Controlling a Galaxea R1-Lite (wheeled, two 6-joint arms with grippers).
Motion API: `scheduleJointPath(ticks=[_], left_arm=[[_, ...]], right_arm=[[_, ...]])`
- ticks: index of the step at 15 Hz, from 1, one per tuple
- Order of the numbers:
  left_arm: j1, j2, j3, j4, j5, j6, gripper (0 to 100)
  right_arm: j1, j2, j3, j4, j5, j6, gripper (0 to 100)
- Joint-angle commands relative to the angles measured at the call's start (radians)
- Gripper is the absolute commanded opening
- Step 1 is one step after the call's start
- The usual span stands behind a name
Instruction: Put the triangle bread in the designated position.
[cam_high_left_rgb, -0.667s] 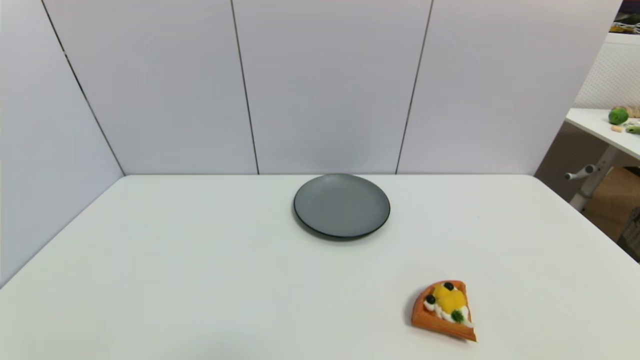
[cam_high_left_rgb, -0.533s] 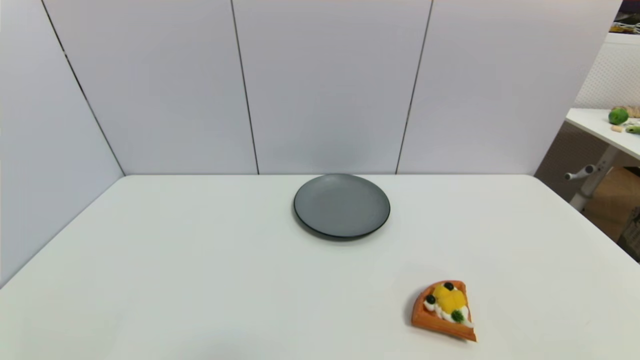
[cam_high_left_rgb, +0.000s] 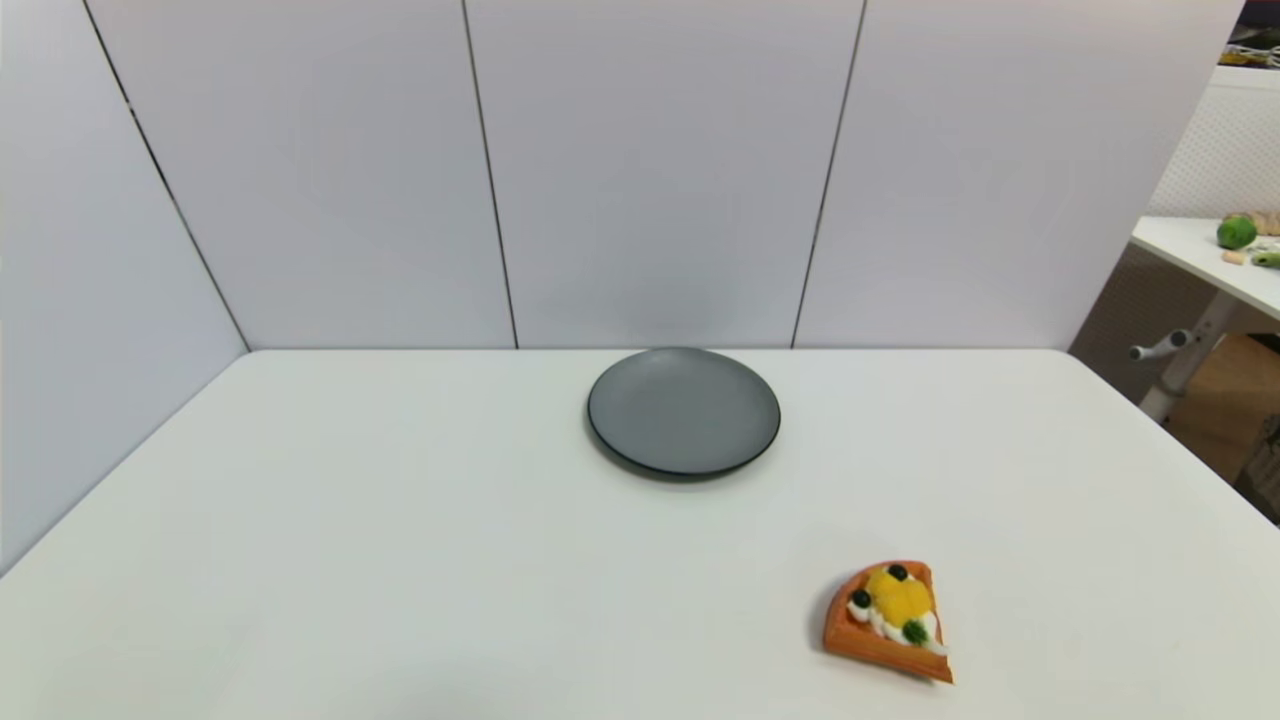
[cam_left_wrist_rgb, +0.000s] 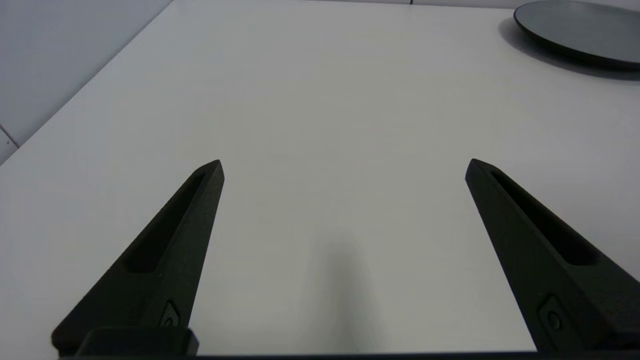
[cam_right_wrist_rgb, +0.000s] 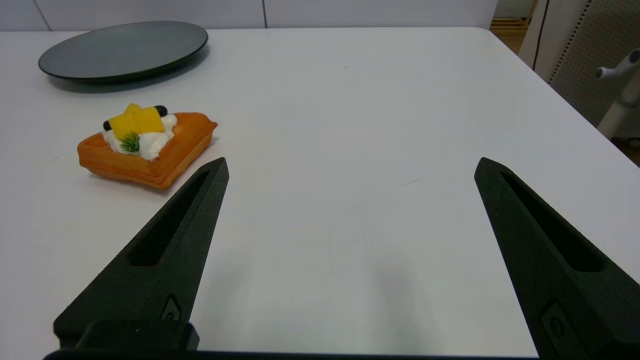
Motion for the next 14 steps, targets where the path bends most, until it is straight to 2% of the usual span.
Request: scheduleJointPath(ticks=[1, 3, 5, 7, 11, 14], left_arm=[[-0.129, 0.556, -0.321, -0.041, -0.064, 0.136, 100], [-0.249, 0.797, -0.534, -0.036, -0.069, 0.215, 100], [-0.394, 1.056, -0.689, -0.087, -0.106, 0.301, 100], [-0.540, 1.269, -0.793, -0.162, -0.121, 0.314, 100], [-0.759, 1.654, -0.959, -0.364, -0.121, 0.314, 100], [-0.879, 1.823, -1.047, -0.407, -0.121, 0.308, 100]], right_arm=[[0.000, 0.002, 0.002, 0.001, 0.000, 0.000, 100], [0.000, 0.002, 0.002, -0.001, 0.000, 0.001, 100], [0.000, 0.002, 0.002, -0.001, 0.000, 0.001, 100], [0.000, 0.002, 0.002, 0.001, 0.000, 0.001, 100], [0.000, 0.002, 0.002, 0.001, 0.000, 0.000, 100], [0.000, 0.002, 0.002, -0.001, 0.000, 0.000, 100]])
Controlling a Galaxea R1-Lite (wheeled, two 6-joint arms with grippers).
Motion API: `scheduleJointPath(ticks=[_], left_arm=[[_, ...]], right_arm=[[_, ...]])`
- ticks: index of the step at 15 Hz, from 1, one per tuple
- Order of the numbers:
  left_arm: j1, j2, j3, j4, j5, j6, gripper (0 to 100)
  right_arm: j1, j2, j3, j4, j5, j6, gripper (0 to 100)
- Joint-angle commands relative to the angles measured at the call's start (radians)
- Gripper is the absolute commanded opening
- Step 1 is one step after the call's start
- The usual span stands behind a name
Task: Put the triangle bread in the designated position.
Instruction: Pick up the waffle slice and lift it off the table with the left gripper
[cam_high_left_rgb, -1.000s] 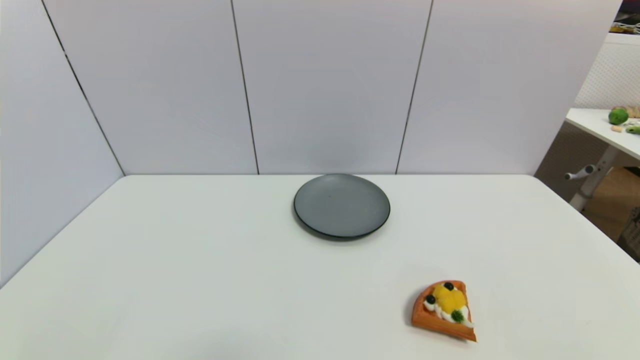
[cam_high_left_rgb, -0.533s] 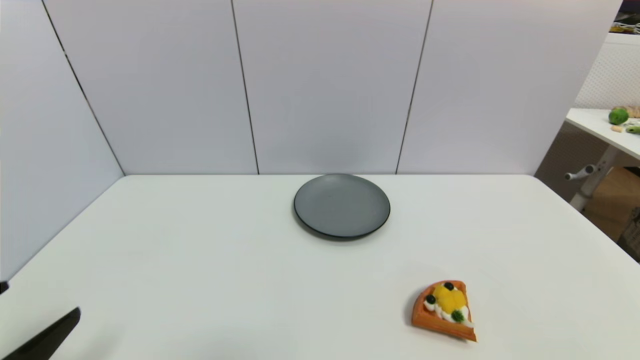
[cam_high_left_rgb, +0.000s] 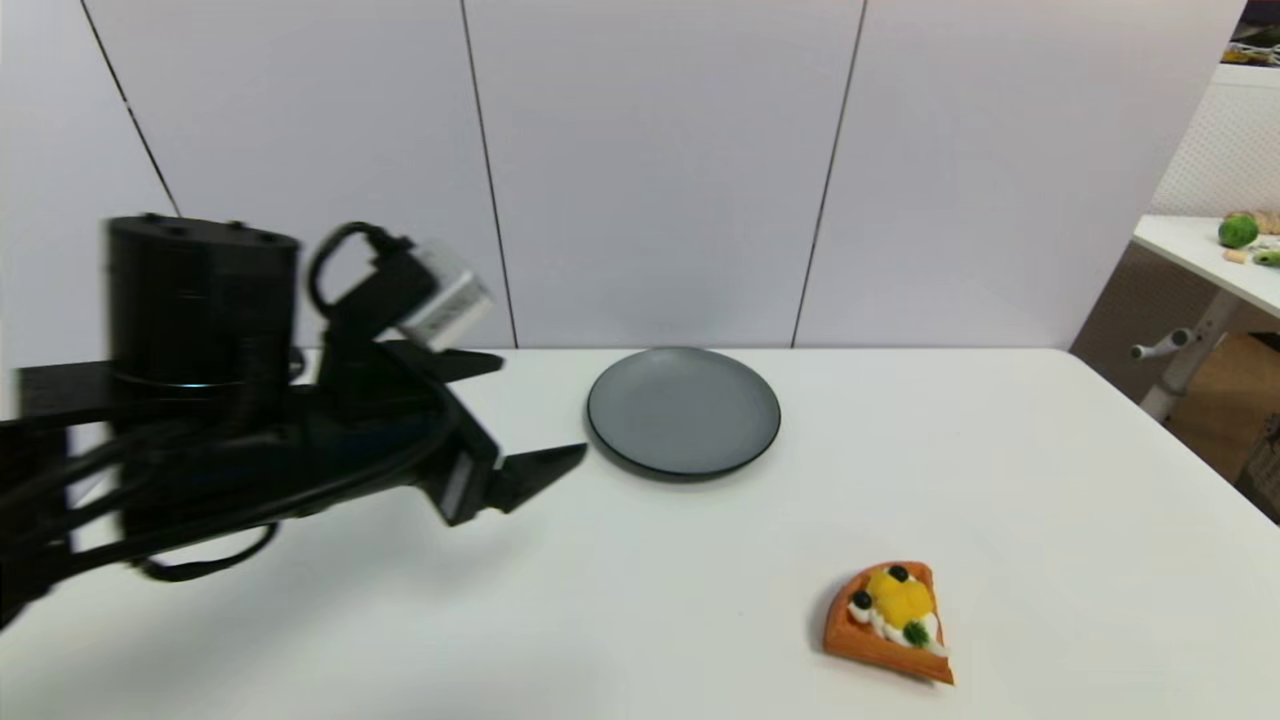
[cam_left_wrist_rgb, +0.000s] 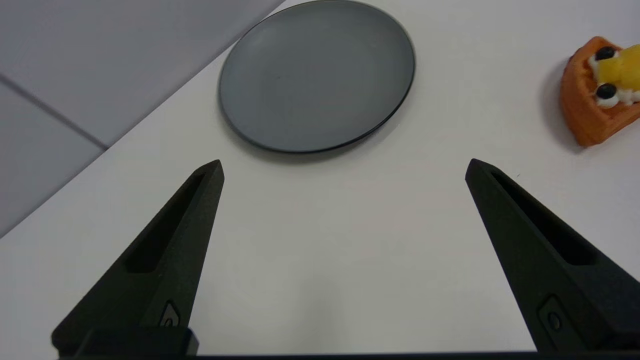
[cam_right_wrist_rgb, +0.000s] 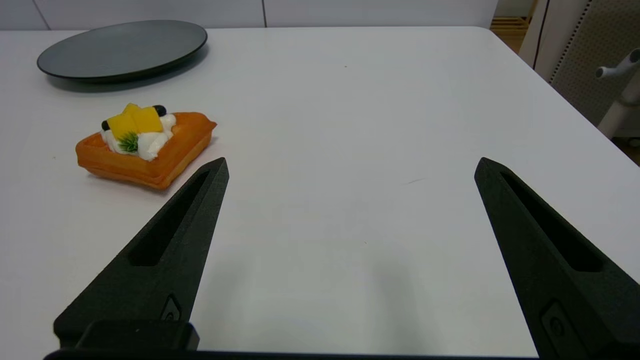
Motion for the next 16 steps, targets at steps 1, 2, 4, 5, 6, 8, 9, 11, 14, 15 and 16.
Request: scheduleJointPath(ticks=[1, 2, 4, 5, 6, 8, 9, 11, 14, 15, 16], left_arm=[[-0.272, 0.442, -0.221, -0.125, -0.007, 0.012, 100], [-0.292, 0.475, -0.237, -0.125, -0.007, 0.013, 100], [-0.316, 0.511, -0.278, -0.119, -0.002, 0.013, 100], [-0.326, 0.521, -0.298, -0.107, 0.004, 0.013, 100], [-0.333, 0.529, -0.327, -0.076, 0.018, 0.012, 100], [-0.349, 0.538, -0.389, 0.001, 0.044, 0.012, 100], [-0.352, 0.538, -0.422, 0.047, 0.044, 0.009, 100], [-0.365, 0.543, -0.514, 0.188, 0.044, -0.031, 100], [-0.388, 0.587, -0.712, 0.381, 0.044, -0.103, 100], [-0.401, 0.606, -0.766, 0.429, 0.044, -0.134, 100], [-0.413, 0.626, -0.818, 0.470, 0.044, -0.166, 100]], right_arm=[[0.000, 0.002, 0.002, -0.001, 0.001, 0.001, 100], [0.000, 0.002, 0.002, -0.001, 0.001, 0.001, 100], [0.000, 0.002, 0.002, -0.001, 0.001, 0.000, 100], [0.000, 0.002, 0.002, 0.001, 0.001, 0.000, 100], [0.000, 0.002, 0.002, -0.001, 0.001, 0.001, 100], [0.000, 0.002, 0.002, 0.001, 0.001, 0.001, 100], [0.000, 0.002, 0.002, -0.001, 0.001, 0.001, 100], [0.000, 0.002, 0.002, -0.001, 0.001, 0.000, 100], [0.000, 0.002, 0.002, -0.001, 0.001, 0.001, 100], [0.000, 0.002, 0.002, -0.001, 0.001, 0.001, 100], [0.000, 0.002, 0.002, -0.001, 0.001, 0.000, 100]])
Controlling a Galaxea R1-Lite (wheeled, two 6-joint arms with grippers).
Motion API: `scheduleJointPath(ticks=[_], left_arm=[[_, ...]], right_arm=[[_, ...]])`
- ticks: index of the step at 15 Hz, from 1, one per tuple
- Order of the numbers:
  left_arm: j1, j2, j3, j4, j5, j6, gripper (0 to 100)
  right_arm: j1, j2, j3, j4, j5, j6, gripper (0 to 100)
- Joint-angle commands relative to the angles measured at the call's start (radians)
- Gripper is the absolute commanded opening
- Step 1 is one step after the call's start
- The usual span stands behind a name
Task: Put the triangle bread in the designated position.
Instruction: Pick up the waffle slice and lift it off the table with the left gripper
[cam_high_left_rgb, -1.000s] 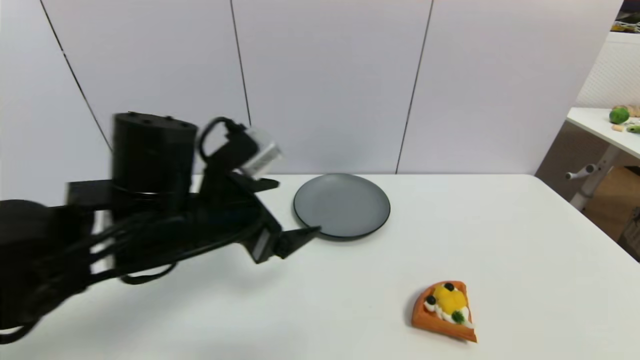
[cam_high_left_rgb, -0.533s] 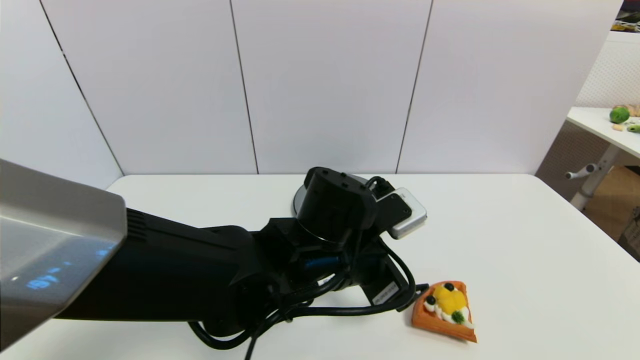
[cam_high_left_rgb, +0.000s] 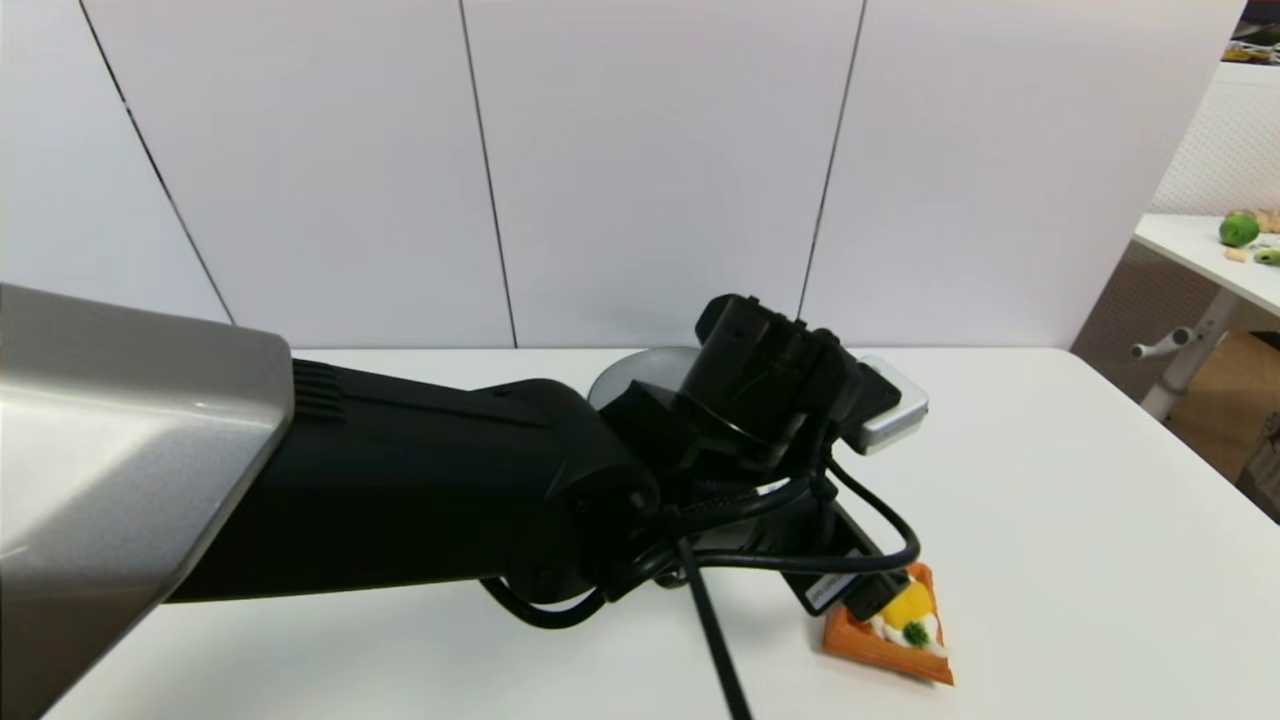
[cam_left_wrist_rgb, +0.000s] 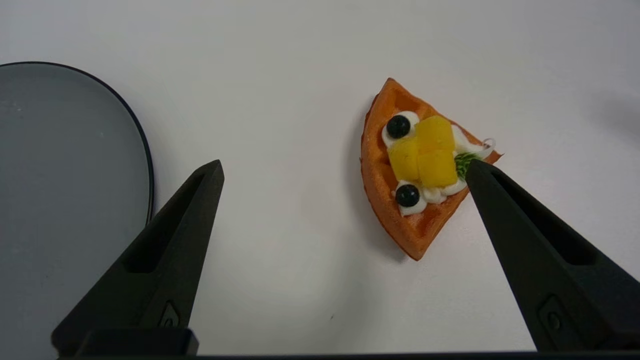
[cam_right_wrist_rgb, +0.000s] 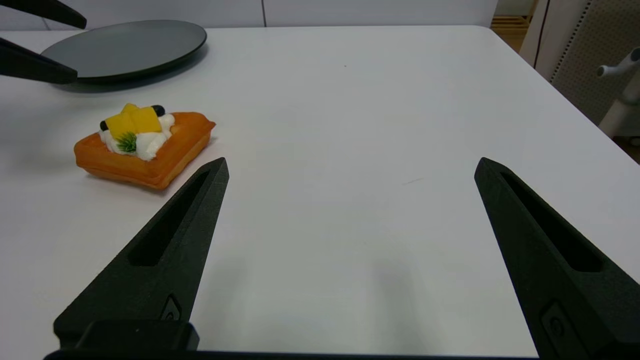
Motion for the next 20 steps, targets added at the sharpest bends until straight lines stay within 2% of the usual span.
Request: scheduleJointPath(ticks=[1, 7, 12, 20], left_arm=[[-0.055, 0.092, -0.232, 0.202, 0.000, -0.123, 100], [-0.106, 0.205, -0.318, 0.248, 0.005, -0.215, 100], [-0.118, 0.244, -0.361, 0.310, 0.153, -0.215, 100], [-0.118, 0.273, -0.402, 0.320, 0.181, -0.215, 100]], right_arm=[[0.000, 0.002, 0.002, -0.001, 0.000, 0.001, 100], [0.000, 0.002, 0.002, -0.001, 0.000, 0.000, 100], [0.000, 0.002, 0.002, 0.001, 0.000, 0.000, 100], [0.000, 0.002, 0.002, -0.001, 0.000, 0.000, 100]])
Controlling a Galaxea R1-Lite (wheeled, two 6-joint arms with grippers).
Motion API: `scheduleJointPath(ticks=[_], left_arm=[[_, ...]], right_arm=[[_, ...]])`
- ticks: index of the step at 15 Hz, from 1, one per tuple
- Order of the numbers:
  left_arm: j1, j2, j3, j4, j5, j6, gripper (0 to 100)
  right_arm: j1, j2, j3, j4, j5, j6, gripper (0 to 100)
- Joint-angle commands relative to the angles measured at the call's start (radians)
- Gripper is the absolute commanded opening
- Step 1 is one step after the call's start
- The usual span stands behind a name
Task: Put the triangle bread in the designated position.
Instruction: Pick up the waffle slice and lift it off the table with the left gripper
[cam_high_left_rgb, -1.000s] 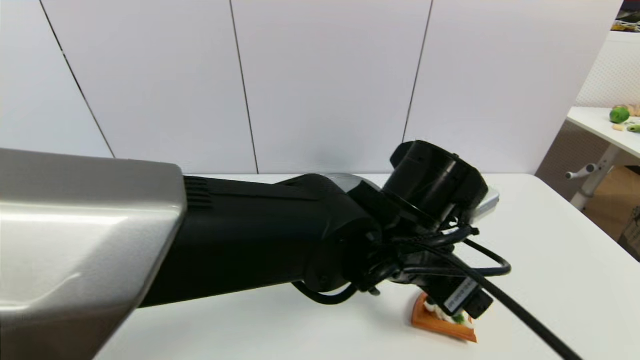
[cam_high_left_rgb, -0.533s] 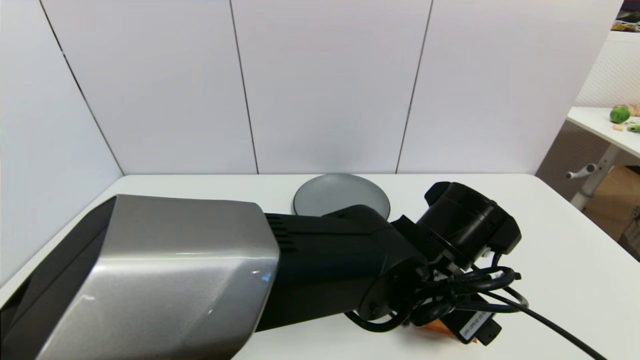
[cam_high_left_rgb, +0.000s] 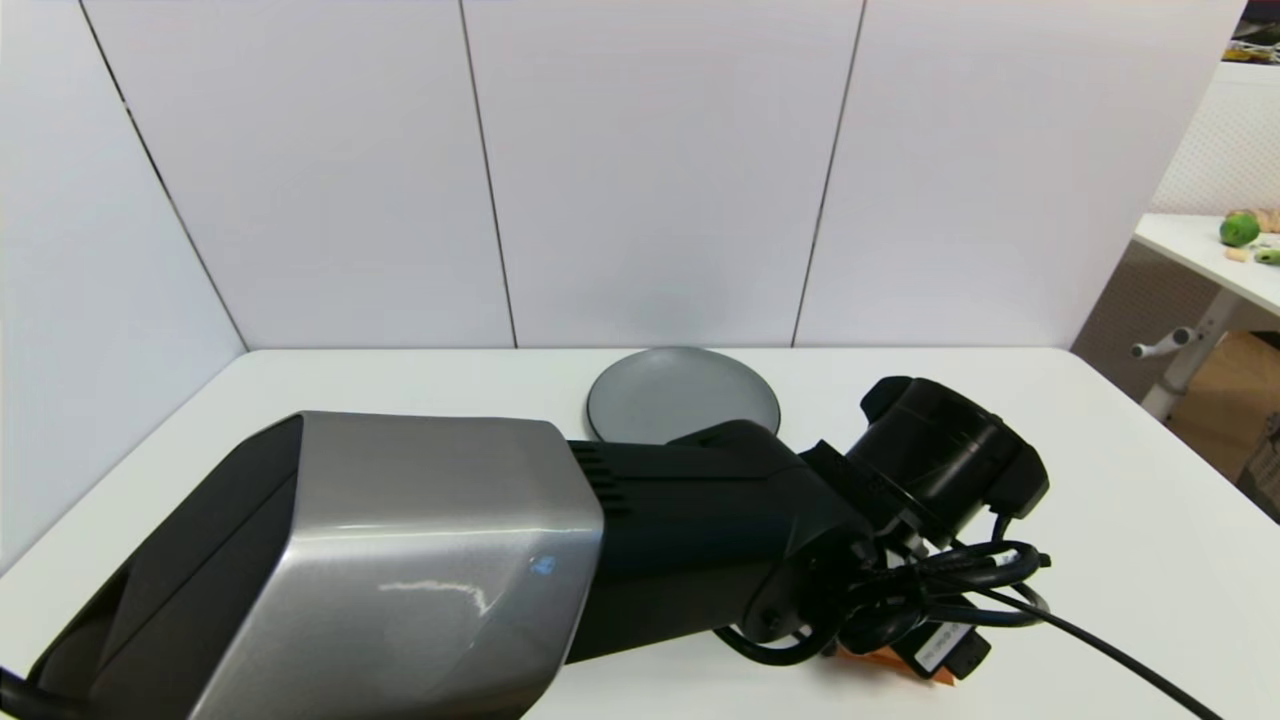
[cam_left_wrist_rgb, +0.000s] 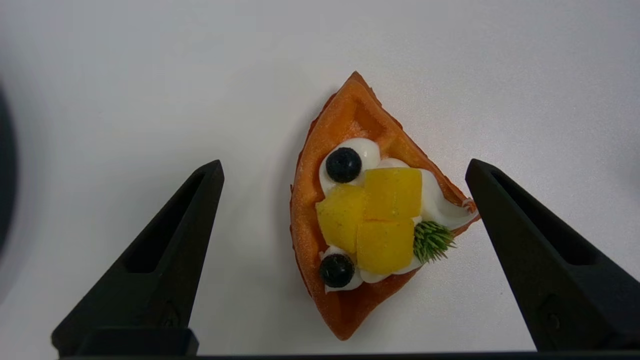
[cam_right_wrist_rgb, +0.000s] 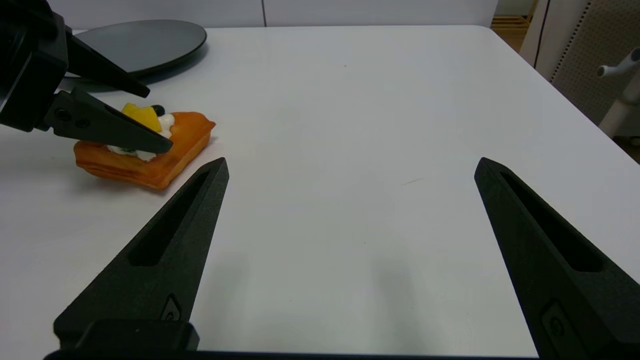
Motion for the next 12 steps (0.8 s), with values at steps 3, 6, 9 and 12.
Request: scheduleJointPath(ticks=[3, 6, 9, 12], left_arm=[[-0.002, 0.021, -0.009, 0.000, -0.002, -0.001, 100], [-0.002, 0.030, -0.007, 0.000, -0.002, -0.001, 100], [-0.002, 0.041, -0.003, 0.020, -0.004, -0.004, 0], [-0.003, 0.044, 0.000, 0.047, -0.005, -0.020, 0]], right_arm=[[0.000, 0.002, 0.002, -0.001, 0.000, -0.001, 100], [0.000, 0.002, 0.002, -0.001, 0.000, -0.001, 100], [0.000, 0.002, 0.002, -0.001, 0.000, 0.001, 100], [0.000, 0.002, 0.002, -0.001, 0.000, 0.001, 100]])
